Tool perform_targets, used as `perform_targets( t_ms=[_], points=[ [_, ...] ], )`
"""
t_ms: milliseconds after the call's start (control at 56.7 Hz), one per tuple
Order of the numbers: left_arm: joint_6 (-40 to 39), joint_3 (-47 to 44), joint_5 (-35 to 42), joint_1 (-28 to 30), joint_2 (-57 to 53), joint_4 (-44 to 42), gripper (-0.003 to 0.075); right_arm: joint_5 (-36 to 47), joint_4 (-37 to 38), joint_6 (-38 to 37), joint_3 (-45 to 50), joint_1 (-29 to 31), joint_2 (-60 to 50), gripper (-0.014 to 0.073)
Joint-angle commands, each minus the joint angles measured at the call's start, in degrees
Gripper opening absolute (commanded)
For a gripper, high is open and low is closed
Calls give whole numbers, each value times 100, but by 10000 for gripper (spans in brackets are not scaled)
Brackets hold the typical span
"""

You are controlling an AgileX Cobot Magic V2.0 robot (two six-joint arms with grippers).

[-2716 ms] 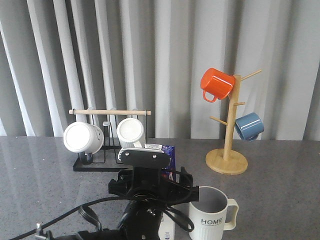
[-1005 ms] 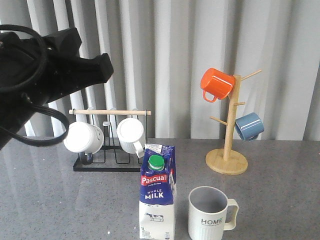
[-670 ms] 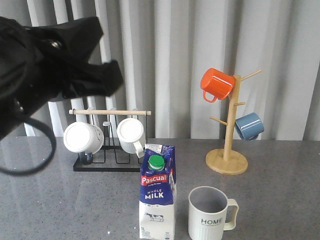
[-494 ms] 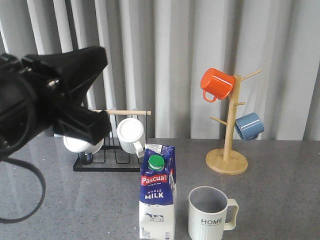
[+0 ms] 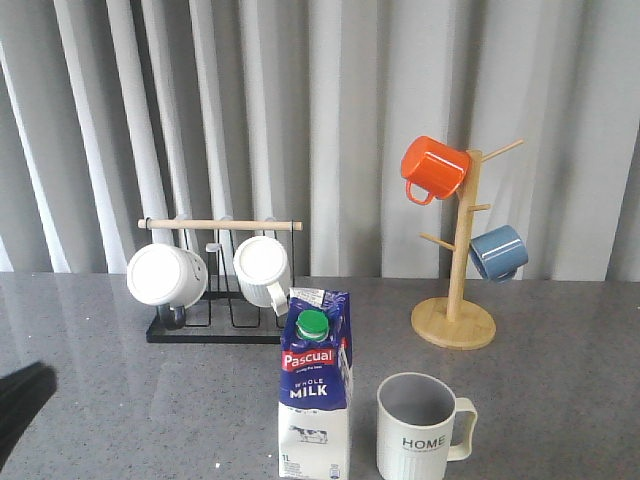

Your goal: Place milk next to cup

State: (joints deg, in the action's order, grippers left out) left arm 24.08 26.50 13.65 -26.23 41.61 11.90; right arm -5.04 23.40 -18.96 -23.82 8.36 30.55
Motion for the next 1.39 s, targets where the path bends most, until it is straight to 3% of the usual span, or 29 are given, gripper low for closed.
perform_targets(
  t_ms=[0, 229, 406, 653, 970, 1376],
  points=[
    [18, -571, 889, 160, -788, -65, -7, 398, 31, 13, -141, 40, 9, -3],
    [-539, -1889, 1146, 937, -2385, -155, -7, 398, 31, 13, -141, 40, 9, -3],
    [-1313, -2394, 483, 1668, -3198, -818, -7, 398, 31, 13, -141, 40, 9, -3],
    [-2631, -2704, -227, 2043, -4027, -1432, -7, 397, 31, 13, -141, 40, 9, -3],
    [-2696, -2710, -1012, 2309, -4303, -1413, -7, 397, 31, 13, -141, 40, 9, -3],
    [-2696, -2710, -1047, 2633, -4316, -1413, -7, 397, 31, 13, -141, 40, 9, -3]
  ],
)
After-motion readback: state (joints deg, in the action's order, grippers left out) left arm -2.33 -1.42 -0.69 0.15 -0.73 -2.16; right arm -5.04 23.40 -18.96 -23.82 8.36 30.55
